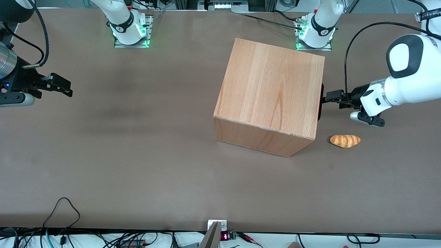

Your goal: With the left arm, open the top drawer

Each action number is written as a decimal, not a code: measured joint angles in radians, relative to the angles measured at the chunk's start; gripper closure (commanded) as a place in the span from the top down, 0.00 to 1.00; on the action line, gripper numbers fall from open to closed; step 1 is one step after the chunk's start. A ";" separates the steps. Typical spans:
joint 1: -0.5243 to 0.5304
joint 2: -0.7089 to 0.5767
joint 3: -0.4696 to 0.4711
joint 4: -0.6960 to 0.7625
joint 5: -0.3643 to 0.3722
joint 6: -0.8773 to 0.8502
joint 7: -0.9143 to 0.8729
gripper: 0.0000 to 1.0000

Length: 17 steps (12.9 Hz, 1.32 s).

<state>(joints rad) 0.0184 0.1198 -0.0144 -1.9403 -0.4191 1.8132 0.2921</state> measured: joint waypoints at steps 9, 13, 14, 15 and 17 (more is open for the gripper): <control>-0.006 0.037 -0.003 -0.002 -0.017 0.036 0.060 1.00; -0.006 0.051 -0.005 -0.002 -0.018 0.055 0.066 1.00; -0.006 0.053 -0.005 -0.002 -0.018 0.057 0.066 1.00; -0.007 0.056 -0.006 -0.002 -0.018 0.061 0.066 1.00; -0.007 0.062 -0.009 -0.002 -0.018 0.068 0.066 1.00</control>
<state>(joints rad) 0.0109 0.1818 -0.0237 -1.9421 -0.4373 1.8813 0.3582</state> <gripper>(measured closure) 0.000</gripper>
